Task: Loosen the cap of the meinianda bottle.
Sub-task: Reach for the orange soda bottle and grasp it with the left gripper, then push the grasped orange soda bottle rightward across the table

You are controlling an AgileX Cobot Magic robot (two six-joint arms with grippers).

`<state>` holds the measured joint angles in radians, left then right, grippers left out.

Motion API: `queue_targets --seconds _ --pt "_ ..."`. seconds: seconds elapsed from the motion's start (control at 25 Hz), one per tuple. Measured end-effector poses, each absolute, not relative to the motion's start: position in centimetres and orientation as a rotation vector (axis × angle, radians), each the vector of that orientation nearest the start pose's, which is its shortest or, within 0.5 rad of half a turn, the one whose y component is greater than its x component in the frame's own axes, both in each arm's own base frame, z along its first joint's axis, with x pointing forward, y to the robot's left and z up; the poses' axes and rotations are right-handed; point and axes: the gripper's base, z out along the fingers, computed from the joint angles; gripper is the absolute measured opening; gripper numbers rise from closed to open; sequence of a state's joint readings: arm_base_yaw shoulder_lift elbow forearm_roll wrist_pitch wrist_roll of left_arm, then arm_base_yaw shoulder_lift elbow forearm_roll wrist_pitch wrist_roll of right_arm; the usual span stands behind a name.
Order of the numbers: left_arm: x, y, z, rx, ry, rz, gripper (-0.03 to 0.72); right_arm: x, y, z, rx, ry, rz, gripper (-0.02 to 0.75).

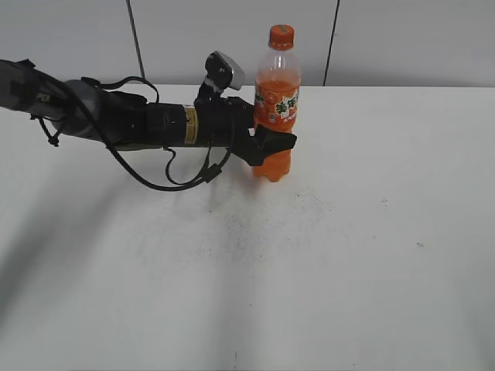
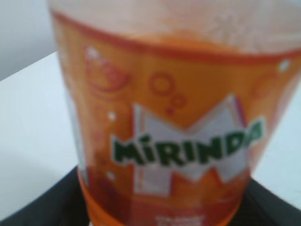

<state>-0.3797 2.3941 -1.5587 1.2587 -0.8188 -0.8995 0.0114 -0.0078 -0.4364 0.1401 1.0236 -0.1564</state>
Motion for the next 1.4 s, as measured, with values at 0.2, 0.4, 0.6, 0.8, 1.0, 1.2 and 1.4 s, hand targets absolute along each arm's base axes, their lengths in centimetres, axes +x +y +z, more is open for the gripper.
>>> queue_targets --seconds 0.2,0.4,0.6,0.8,1.0,1.2,1.4 --pt "43.2 -24.4 10.4 1.050 1.674 -0.849 0.405 0.2 1.1 26.3 -0.171 2.048 0.087 0.524" --pt "43.0 -24.7 10.4 1.075 1.670 -0.856 0.405 0.0 1.1 26.5 -0.178 2.051 0.073 0.524" --pt "41.1 -27.1 11.0 1.191 1.643 -0.884 0.405 -0.9 0.7 28.7 -0.182 2.064 0.010 0.524" --pt "37.4 -32.0 11.0 1.312 1.588 -0.964 0.405 0.7 0.1 33.0 -0.165 2.142 -0.063 0.506" --pt "34.6 -35.2 11.1 1.362 1.551 -1.025 0.405 4.5 -0.1 35.9 -0.184 2.240 -0.101 0.484" --pt "33.4 -36.4 11.1 1.376 1.543 -1.041 0.405 11.1 0.1 36.0 -0.262 2.394 -0.091 0.482" --pt "33.4 -36.5 11.0 1.373 1.556 -1.023 0.405 19.2 1.2 35.4 -0.328 2.565 0.060 0.481"
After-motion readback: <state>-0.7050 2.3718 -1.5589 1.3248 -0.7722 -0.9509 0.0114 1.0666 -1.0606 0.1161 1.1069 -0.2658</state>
